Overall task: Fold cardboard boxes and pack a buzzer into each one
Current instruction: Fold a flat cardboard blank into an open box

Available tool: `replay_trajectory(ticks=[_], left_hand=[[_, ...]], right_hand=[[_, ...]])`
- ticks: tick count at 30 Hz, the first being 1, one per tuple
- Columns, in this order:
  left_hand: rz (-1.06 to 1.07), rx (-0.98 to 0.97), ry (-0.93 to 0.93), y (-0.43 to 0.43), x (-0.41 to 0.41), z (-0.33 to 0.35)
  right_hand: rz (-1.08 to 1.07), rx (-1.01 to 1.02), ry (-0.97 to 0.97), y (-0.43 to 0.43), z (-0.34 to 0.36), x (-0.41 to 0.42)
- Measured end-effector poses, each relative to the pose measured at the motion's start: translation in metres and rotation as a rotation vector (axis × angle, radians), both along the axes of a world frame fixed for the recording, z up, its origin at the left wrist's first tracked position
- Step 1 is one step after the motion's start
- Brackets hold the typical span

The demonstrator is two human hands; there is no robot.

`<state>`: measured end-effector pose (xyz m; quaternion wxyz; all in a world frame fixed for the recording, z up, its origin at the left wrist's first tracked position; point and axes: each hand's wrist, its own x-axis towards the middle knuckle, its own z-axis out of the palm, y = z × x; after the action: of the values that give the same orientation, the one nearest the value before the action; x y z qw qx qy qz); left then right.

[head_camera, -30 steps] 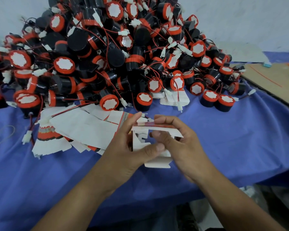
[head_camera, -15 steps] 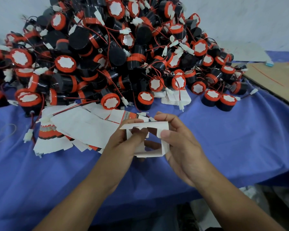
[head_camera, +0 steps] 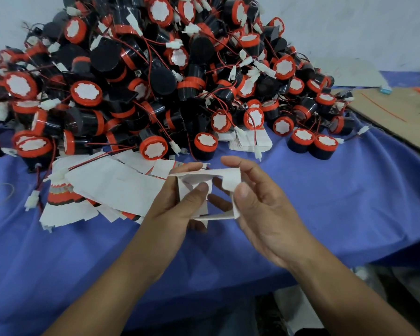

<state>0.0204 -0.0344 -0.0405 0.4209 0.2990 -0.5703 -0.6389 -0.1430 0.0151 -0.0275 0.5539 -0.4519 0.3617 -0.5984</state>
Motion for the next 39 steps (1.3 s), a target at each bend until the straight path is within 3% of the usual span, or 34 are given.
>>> replay_trajectory(ticks=[4,10,13,16,19,23,26,29,33,39], left_hand=[[0.010,0.037,0.006,-0.002,0.002,0.000],[-0.037,-0.015,-0.063,0.003,0.003,-0.001],[-0.043,-0.124,-0.124,0.003,0.003,-0.002],[-0.067,-0.338,-0.314,0.006,0.003,-0.006],[-0.054,-0.389,-0.373,0.007,-0.003,-0.006],[-0.054,-0.102,-0.192,-0.001,-0.008,-0.001],[-0.114,-0.052,-0.133,-0.002,-0.002,0.001],[-0.115,-0.061,-0.218,-0.006,-0.002,-0.002],[-0.158,-0.112,-0.195,0.000,0.006,-0.003],[-0.073,-0.049,-0.053,0.005,-0.002,0.000]], right_hand=[[0.035,0.028,0.087,0.001,0.000,-0.005],[0.026,0.030,-0.029,0.000,0.002,-0.008],[0.021,0.092,-0.093,-0.002,0.002,-0.009],[-0.026,0.176,-0.038,-0.003,-0.001,-0.009],[-0.064,0.187,-0.003,-0.004,-0.005,-0.008],[-0.135,0.142,0.077,-0.004,-0.007,-0.006],[-0.178,0.110,0.171,-0.003,-0.009,-0.004],[-0.160,0.082,0.163,-0.003,-0.009,-0.004],[-0.114,0.093,0.051,-0.001,-0.003,-0.010],[-0.062,0.054,-0.266,-0.003,0.006,-0.010]])
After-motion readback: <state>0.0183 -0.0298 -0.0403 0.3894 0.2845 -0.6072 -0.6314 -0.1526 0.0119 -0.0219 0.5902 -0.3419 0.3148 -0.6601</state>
